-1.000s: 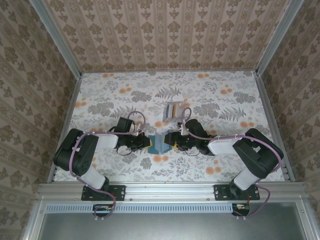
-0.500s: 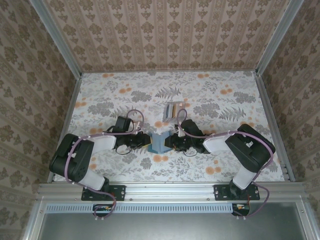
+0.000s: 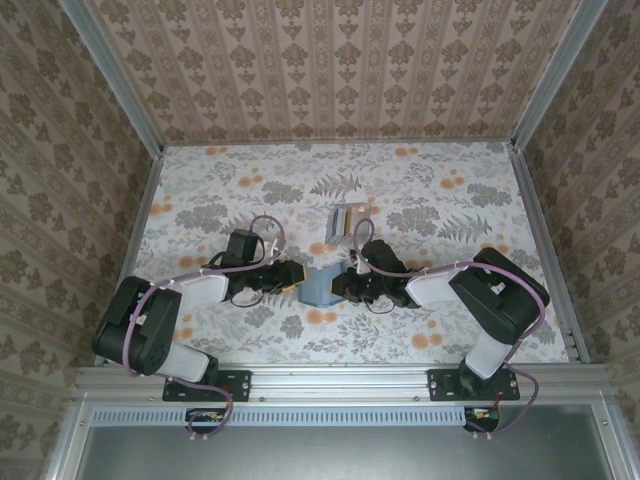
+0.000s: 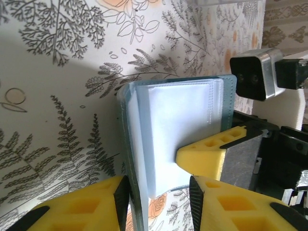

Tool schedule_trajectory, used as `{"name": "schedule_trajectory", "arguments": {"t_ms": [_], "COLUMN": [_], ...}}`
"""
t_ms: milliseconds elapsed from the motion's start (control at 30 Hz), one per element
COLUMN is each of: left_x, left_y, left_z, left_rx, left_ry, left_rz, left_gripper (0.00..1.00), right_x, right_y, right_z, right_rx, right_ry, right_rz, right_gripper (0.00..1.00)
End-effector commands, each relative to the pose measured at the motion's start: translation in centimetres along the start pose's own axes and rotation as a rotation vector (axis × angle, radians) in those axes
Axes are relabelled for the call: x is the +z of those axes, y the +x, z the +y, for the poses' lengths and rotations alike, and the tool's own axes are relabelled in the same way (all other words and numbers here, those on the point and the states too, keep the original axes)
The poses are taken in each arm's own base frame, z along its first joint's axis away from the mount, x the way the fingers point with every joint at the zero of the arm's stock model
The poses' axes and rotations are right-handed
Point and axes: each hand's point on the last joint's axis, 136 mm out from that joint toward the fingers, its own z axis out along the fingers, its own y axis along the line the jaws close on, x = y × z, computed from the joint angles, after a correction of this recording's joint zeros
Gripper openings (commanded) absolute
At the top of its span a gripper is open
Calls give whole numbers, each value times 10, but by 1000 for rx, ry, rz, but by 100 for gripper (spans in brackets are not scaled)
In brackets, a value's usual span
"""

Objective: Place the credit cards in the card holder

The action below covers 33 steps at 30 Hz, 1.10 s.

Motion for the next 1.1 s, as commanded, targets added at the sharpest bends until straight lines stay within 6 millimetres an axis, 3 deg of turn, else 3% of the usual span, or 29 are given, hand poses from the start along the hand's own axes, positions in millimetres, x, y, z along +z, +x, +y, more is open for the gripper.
{"name": "schedule_trajectory", "arguments": {"t_ms": [0, 300, 633, 1067], "left_x": [-1, 5, 9, 17], "left_y": [1, 4, 5, 5], "left_z": [-9, -9, -7, -4], "left_rx": [10, 11, 24, 25], "left_ry": [48, 51, 57, 109], "left_rz": [10, 29, 35, 35], "left_gripper": [40, 16, 1, 0], "right_x": [4, 7, 10, 17], "right_y": [4, 7, 8, 11], "right_z": [-6, -6, -6, -7], "right_rx": [-2, 1, 1, 13], "right_ry": [8, -9, -15, -27], "right_rz": [8, 27, 32, 50], "right_gripper": [12, 12, 12, 14]}}
